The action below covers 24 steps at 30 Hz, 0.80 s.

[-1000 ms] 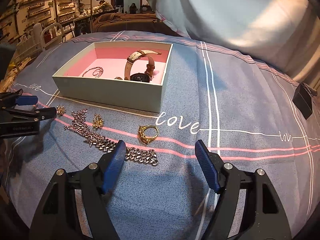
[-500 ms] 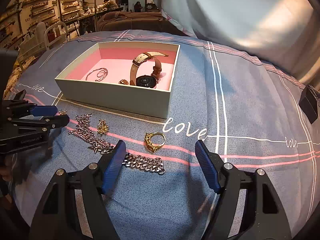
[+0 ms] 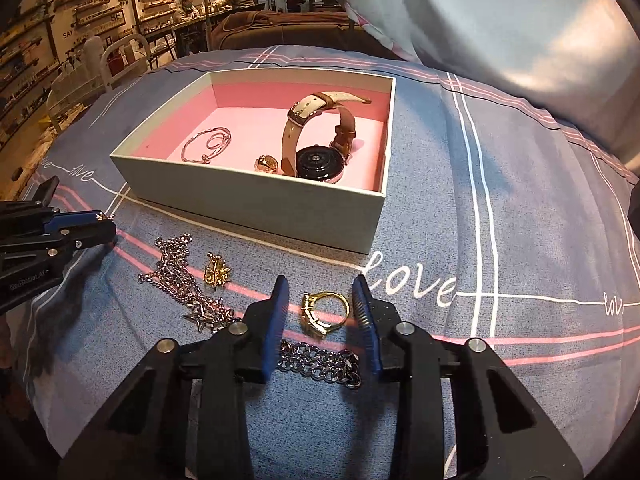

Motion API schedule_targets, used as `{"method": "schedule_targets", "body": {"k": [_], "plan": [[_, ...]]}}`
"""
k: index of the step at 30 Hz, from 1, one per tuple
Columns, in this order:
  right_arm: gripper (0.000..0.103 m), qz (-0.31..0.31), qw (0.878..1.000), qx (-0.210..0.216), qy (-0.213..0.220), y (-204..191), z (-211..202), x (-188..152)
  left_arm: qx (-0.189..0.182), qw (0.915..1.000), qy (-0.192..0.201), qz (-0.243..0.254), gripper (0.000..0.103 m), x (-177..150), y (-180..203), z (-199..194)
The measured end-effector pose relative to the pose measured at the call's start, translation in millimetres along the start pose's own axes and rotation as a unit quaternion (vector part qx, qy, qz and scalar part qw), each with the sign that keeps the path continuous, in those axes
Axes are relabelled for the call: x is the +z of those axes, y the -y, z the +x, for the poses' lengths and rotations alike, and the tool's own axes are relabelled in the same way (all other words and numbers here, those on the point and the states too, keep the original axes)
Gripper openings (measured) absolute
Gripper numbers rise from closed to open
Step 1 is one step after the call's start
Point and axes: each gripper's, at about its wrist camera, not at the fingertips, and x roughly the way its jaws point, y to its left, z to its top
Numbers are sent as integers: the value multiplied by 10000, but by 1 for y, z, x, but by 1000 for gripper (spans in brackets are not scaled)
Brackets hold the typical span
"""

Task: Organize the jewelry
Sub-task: 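Grasp the gold stone ring with the right tool while the left tool grasps a gold star earring, then lower the ring and earring into the box and open both tools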

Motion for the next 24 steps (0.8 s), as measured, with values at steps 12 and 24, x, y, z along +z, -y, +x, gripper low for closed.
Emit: {"method": "schedule_targets", "body": {"k": [12, 24], "plan": [[25, -10, 9998, 77, 197, -2, -26, -1, -199, 9998, 63, 53, 17, -1, 9, -8], [25, -361, 9979, 187, 501, -24, -45, 35, -525, 9982, 249, 145, 17, 25, 29, -22]]}}
